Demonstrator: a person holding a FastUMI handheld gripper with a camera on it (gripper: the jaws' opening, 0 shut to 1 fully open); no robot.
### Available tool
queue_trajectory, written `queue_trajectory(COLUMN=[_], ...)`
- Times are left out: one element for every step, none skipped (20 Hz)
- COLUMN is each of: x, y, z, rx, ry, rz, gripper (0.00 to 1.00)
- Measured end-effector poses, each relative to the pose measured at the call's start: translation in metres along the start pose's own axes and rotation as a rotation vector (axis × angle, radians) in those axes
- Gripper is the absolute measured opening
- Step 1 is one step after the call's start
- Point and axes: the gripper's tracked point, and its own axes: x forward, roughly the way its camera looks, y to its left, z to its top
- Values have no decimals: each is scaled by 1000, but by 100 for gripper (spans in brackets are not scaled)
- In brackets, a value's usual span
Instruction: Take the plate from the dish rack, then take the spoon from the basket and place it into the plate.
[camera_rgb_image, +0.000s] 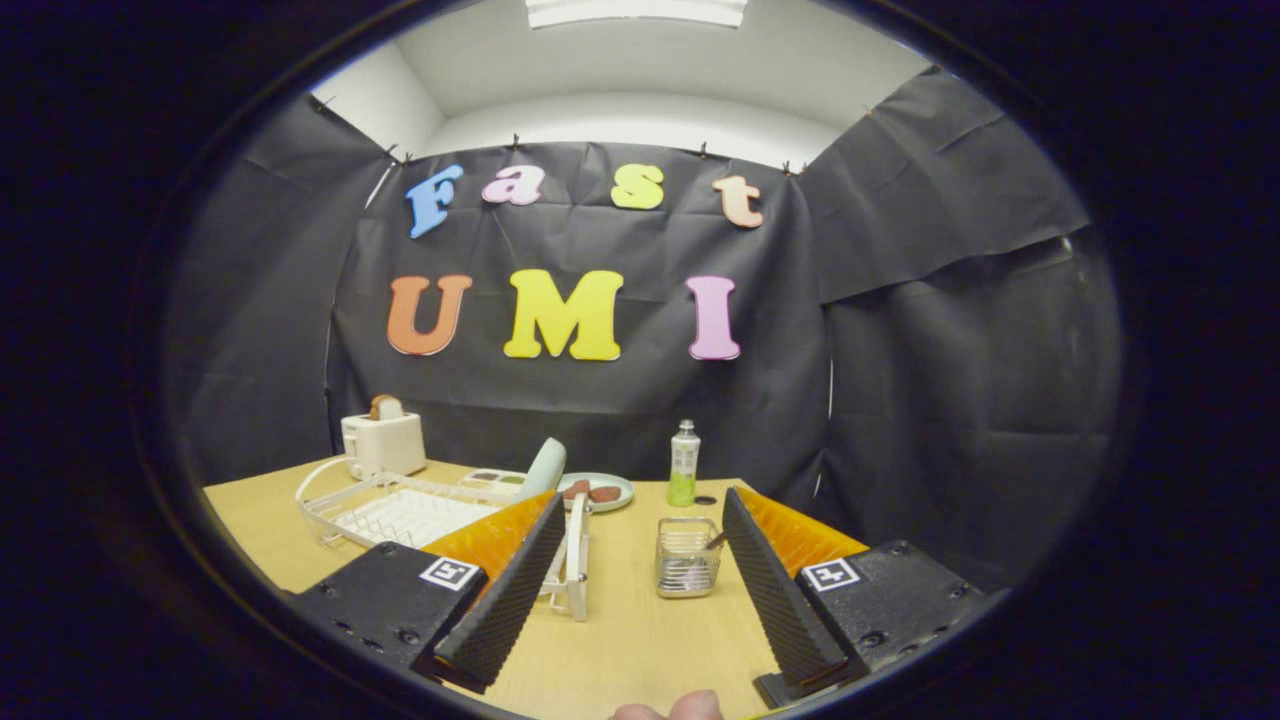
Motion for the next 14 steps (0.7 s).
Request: queue_trajectory(x=[5,10,14,23,29,37,46,56,64,74,84,94,103,113], y=[3,7,11,14,17,20,26,30,37,44,49,55,60,66], z=[4,12,21,27,36,43,53,61,68,73,77,80,80,80], rx=[-12,-23,-35,-42,-48,-54,-61,-65,-64,-65,-62,-74,-83,-98], ry=[15,16,23,27,36,48,61,86,116,160,196,249,305,356], rz=[11,28,44,58,70,84,98,116,142,165,183,201,219,230], gripper=[100,100,100,100,100,100,100,100,100,100,100,100,100,100])
